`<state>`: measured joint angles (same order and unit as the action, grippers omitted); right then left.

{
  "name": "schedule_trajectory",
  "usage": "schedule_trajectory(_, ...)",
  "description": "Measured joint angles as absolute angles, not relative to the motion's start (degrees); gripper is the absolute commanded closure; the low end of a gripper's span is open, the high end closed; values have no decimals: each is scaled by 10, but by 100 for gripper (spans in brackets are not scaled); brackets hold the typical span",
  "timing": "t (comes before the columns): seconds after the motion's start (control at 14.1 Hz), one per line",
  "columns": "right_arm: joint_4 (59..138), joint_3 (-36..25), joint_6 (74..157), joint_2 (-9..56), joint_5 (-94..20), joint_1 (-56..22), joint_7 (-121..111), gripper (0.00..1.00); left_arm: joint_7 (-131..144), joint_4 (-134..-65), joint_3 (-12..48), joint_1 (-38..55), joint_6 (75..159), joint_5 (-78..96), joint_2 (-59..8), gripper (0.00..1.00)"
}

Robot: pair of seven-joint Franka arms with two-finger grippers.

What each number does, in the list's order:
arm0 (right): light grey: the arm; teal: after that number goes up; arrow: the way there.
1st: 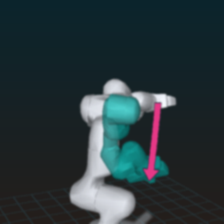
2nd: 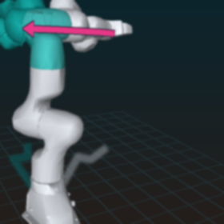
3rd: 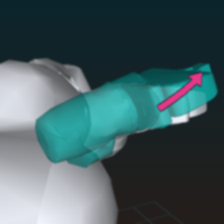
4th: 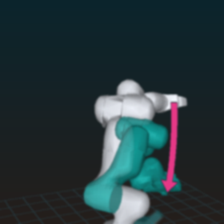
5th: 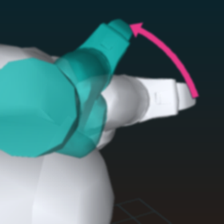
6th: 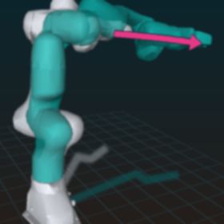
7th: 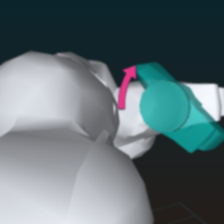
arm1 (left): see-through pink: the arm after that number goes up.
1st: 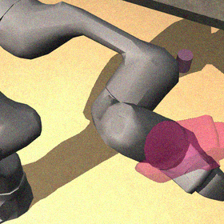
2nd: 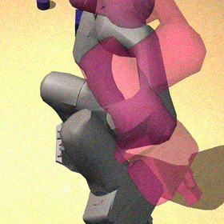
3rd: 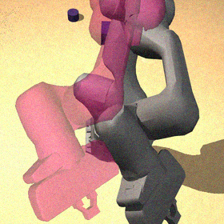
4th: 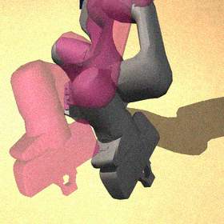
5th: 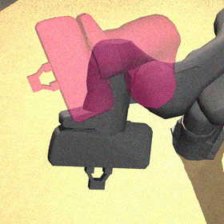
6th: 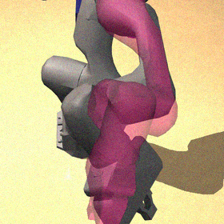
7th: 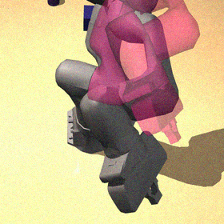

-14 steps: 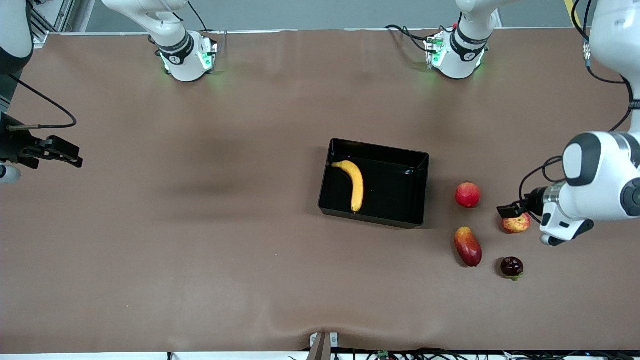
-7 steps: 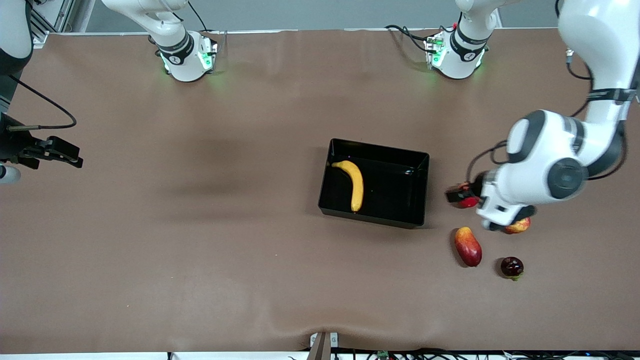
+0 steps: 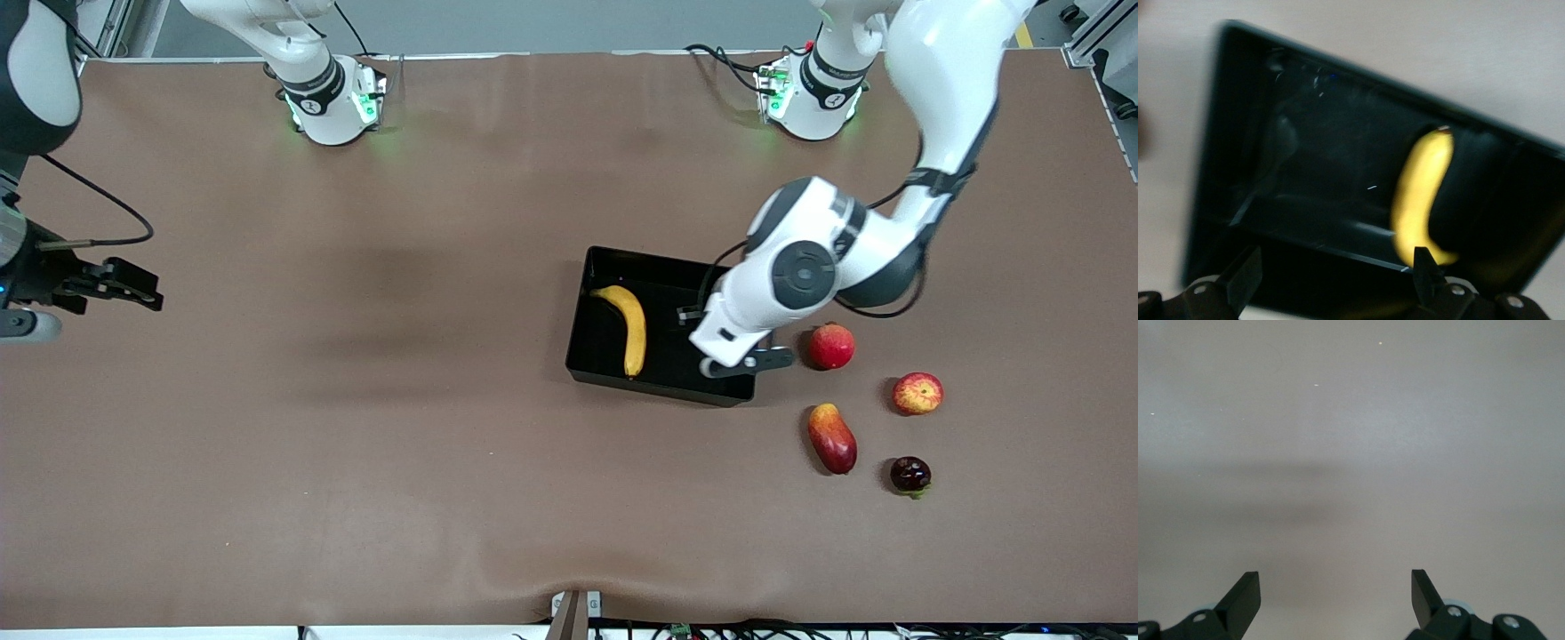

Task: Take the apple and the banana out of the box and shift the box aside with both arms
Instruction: 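Move the left gripper back over the box toward the banana, then grasp the yellow banana with the left gripper while the right gripper approaches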

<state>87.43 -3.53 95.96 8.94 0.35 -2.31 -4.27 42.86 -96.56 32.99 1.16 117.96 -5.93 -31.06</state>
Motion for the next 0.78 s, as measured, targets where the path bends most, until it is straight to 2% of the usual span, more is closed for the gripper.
schedule_trajectory(0.28, 875, -35, 961, 103, 4, -46, -43, 0, 449, -967, 322, 56, 1291, -67, -376, 0)
schedule_trajectory(0.64, 875, -34, 966, 130, 4, -89, -43, 0, 478, -968, 297, 111, 1338, -124, -430, 0)
schedule_trajectory(0.78, 874, -33, 967, 137, 4, -109, -43, 0, 495, -969, 295, 121, 1345, -150, -444, 3)
